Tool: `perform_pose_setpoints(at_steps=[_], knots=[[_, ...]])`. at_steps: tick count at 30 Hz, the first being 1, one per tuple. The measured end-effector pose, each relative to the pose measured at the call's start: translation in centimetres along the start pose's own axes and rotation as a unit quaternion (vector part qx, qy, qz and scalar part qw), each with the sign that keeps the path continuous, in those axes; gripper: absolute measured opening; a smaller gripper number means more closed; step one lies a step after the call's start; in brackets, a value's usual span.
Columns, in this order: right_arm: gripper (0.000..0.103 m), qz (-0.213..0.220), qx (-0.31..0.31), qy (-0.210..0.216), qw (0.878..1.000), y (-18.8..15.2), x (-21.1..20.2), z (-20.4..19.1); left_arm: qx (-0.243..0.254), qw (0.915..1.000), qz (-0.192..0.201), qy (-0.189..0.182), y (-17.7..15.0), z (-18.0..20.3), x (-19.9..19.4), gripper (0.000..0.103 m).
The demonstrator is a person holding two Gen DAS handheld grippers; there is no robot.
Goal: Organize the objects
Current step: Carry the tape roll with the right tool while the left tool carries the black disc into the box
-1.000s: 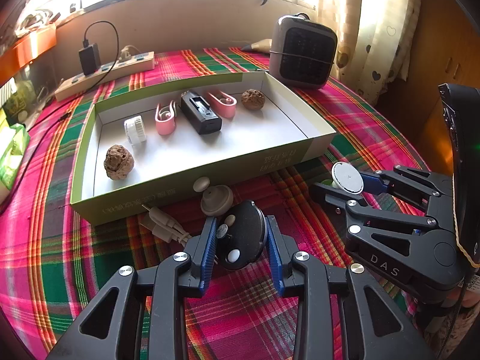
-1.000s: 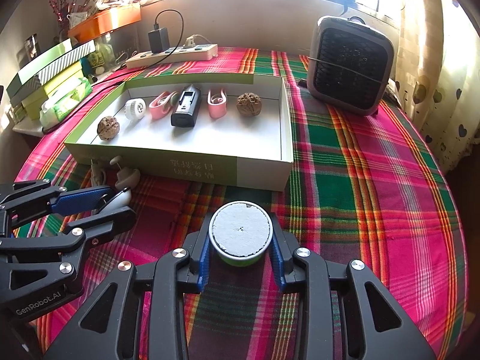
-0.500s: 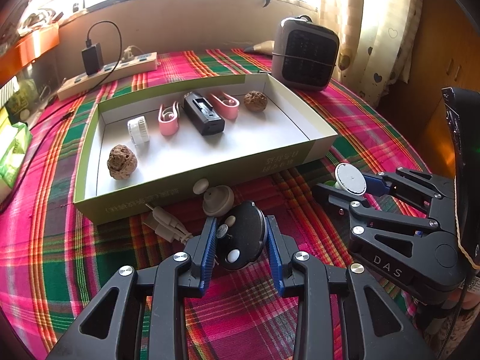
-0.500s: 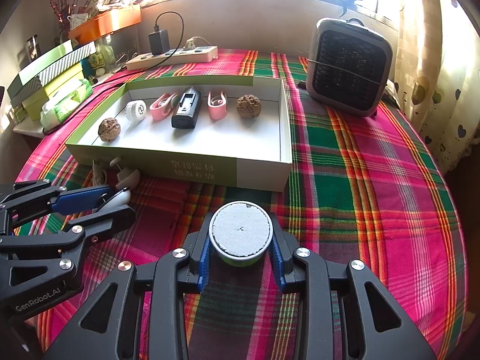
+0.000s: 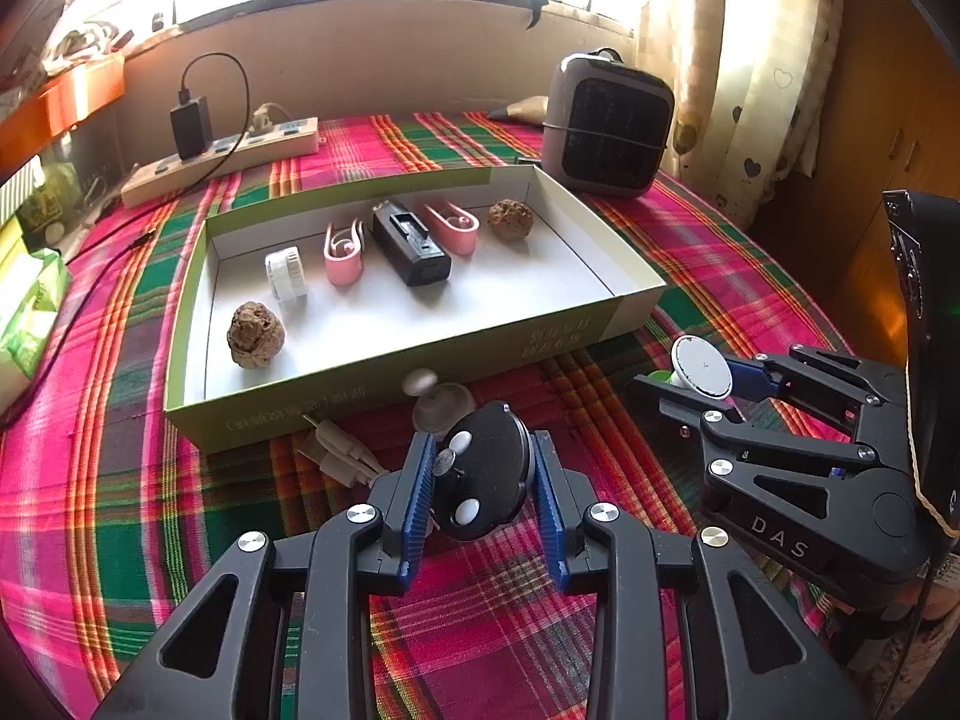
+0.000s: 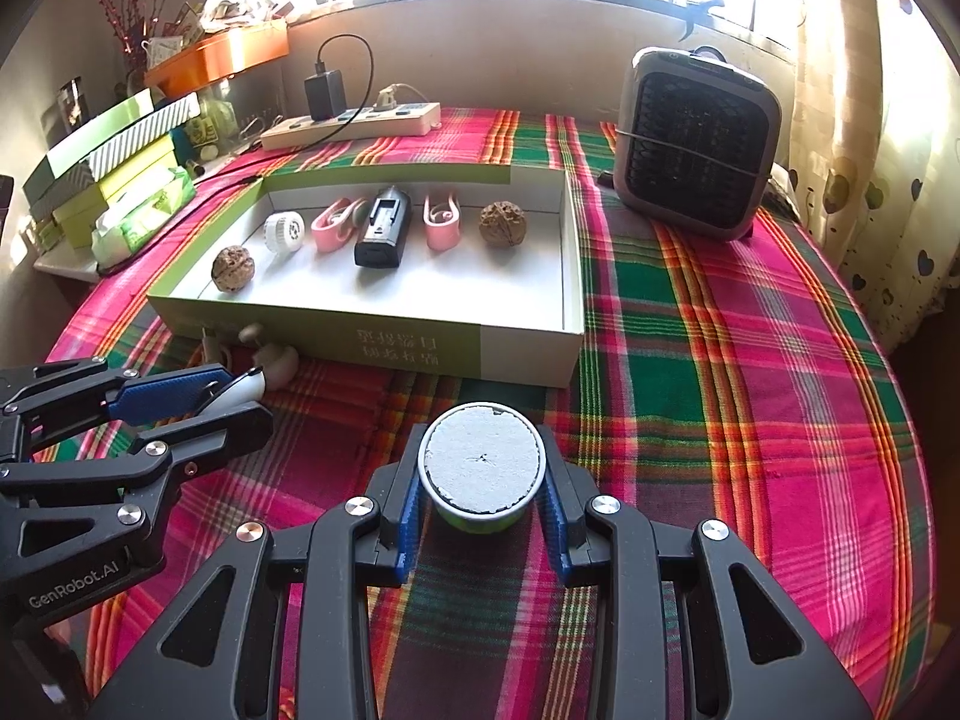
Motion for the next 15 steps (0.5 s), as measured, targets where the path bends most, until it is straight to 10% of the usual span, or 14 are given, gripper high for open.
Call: perform_pose_setpoints(at_steps=[15], knots=[[0.034,0.024,0.001,0.014,1.0,1.5,-1.7,-0.1,-0.007,0.9995,0.029,-0.006,1.3,-0.3,-1.9,0.03]])
Point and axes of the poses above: each gripper's, at about its wrist camera, not at the fingertips, and x roughly the way its jaws point, z to its right, y to its top, the point moved 5 cm from there along x, roughly the way its jaws point, and after that the axes turned 4 degrees about -z, right-handed, at the moved point
